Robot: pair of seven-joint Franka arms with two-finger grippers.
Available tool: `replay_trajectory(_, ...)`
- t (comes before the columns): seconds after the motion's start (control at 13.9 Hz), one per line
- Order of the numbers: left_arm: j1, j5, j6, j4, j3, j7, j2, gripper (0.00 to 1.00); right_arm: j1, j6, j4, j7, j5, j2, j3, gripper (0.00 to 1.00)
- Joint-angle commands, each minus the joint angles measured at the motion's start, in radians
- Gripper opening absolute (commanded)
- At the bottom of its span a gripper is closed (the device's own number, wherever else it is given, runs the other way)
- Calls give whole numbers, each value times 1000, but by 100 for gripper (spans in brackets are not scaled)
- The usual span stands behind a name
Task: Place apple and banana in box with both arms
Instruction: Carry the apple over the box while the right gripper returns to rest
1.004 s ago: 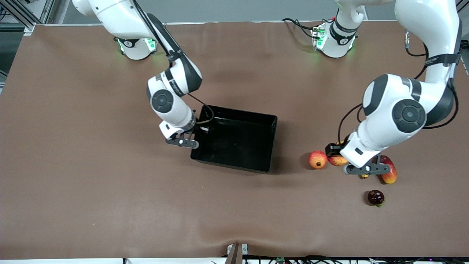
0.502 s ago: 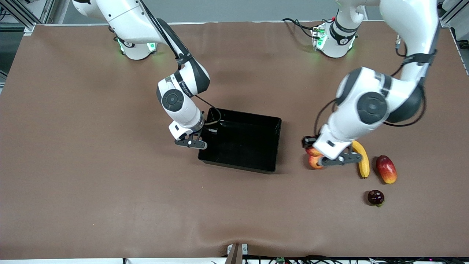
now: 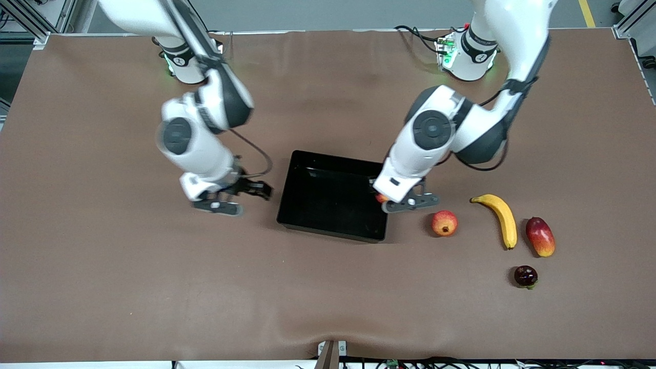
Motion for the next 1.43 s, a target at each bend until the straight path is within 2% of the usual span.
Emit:
replay_trajectory(0.0,-42,15,67,7,4,-24,56,0,-143,-135,-24,-175,-1,-88,11,100)
replay_trajectory(0.43,-86,79,116,-5,4,-25,163,0,-441,-239,-35,-531,0,-166,11,100)
replay_trajectory(0.65,-92,84,156,-13,6,-22,193,0,-479,-265,-35,-544,-3,-226,7,100)
replay_trajectory(0.79,-92,134,176,-39,4,-25,199,0,-490,-284,-30,-535,-7,-265,4,100)
replay_trajectory(0.93,-94,134,193,-53,4,-39,200,0,-489,-334,-25,-494,-58,-308,4,100)
replay_trajectory(1.0,-99,136,193,-53,4,-59,202,5,-486,-363,-19,-419,-93,-333,7,100)
replay_trajectory(1.08,-100,136,193,-53,4,-70,205,23,-483,-405,-3,-358,-125,-353,11,100)
replay_trajectory(1.15,-102,136,193,-51,4,-73,207,78,-478,-463,28,-339,-147,-358,13,100)
replay_trajectory(1.22,-102,136,193,-50,4,-74,202,100,-480,-520,71,-342,-151,-356,13,100)
replay_trajectory(1.36,-100,136,185,-42,3,-100,184,100,-489,-601,144,-352,-152,-353,8,100)
